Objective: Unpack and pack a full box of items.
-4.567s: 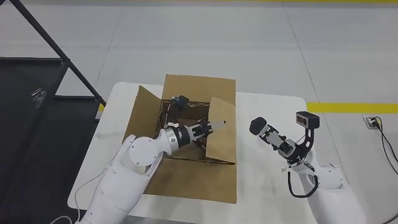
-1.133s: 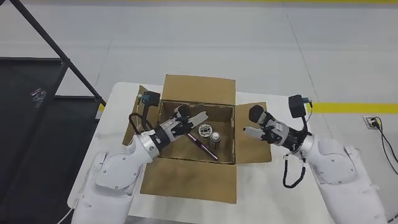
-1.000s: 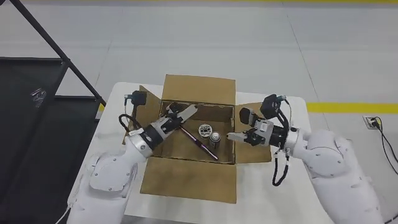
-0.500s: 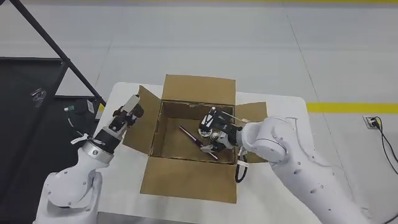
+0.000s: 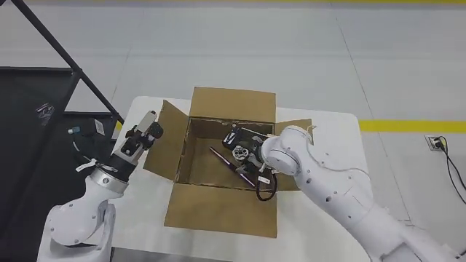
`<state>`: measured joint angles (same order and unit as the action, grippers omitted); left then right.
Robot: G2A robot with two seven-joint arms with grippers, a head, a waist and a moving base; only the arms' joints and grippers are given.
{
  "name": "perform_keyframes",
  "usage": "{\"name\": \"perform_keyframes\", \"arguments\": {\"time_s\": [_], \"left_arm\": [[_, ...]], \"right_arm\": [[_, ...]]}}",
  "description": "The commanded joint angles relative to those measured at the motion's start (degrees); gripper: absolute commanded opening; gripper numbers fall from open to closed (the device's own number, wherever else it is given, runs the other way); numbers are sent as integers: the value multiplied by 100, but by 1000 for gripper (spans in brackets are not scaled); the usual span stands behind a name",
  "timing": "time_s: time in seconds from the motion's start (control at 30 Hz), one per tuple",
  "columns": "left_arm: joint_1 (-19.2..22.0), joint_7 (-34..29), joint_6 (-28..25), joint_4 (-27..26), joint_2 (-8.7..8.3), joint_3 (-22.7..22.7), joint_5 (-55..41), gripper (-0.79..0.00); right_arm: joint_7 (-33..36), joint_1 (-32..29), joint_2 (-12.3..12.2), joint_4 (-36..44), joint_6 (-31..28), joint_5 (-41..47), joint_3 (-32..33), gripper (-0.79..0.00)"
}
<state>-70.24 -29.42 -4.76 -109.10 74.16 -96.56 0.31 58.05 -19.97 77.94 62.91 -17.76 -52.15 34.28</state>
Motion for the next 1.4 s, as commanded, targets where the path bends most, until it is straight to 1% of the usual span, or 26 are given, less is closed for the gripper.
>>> {"name": "perform_keyframes", "arguments": {"time_s": [0.0, 0.27, 0.3, 0.33, 0.37, 0.43, 0.47, 0.5, 0.53, 0.6, 0.73, 0.83, 1.0, 1.1, 1.23, 1.37], "left_arm": [[0, 0, 0, 0, 0, 0, 0, 0], [0, 0, 0, 0, 0, 0, 0, 0], [0, 0, 0, 0, 0, 0, 0, 0], [0, 0, 0, 0, 0, 0, 0, 0], [0, 0, 0, 0, 0, 0, 0, 0], [0, 0, 0, 0, 0, 0, 0, 0], [0, 0, 0, 0, 0, 0, 0, 0], [0, 0, 0, 0, 0, 0, 0, 0], [0, 0, 0, 0, 0, 0, 0, 0], [0, 0, 0, 0, 0, 0, 0, 0], [0, 0, 0, 0, 0, 0, 0, 0], [0, 0, 0, 0, 0, 0, 0, 0], [0, 0, 0, 0, 0, 0, 0, 0], [0, 0, 0, 0, 0, 0, 0, 0], [0, 0, 0, 0, 0, 0, 0, 0], [0, 0, 0, 0, 0, 0, 0, 0]], "right_arm": [[2, 56, 59, -169, 4, 20, -52, 0], [-23, 160, 220, -555, 88, -123, -183, 0], [-3, 168, 236, -592, 92, -138, -194, -18], [22, 177, 252, -621, 90, -159, -208, -62], [33, 185, 268, -644, 91, -178, -219, -132], [18, 194, 296, -687, 91, -192, -224, -200], [10, 196, 309, -701, 78, -204, -227, -249], [1, 197, 320, -720, 72, -213, -225, -345], [0, 199, 329, -734, 58, -224, -225, -406], [12, 200, 346, -764, 37, -238, -218, -434], [66, 189, 369, -809, -6, -269, -197, -554], [84, 183, 375, -804, -39, -289, -155, -785], [84, 141, 321, -580, -123, -299, 34, -785], [167, 52, 234, -228, -184, -348, 214, -785], [392, -187, 50, 515, -217, -522, 561, -785], [626, -591, -184, 1429, -231, -749, 1068, -785]]}}
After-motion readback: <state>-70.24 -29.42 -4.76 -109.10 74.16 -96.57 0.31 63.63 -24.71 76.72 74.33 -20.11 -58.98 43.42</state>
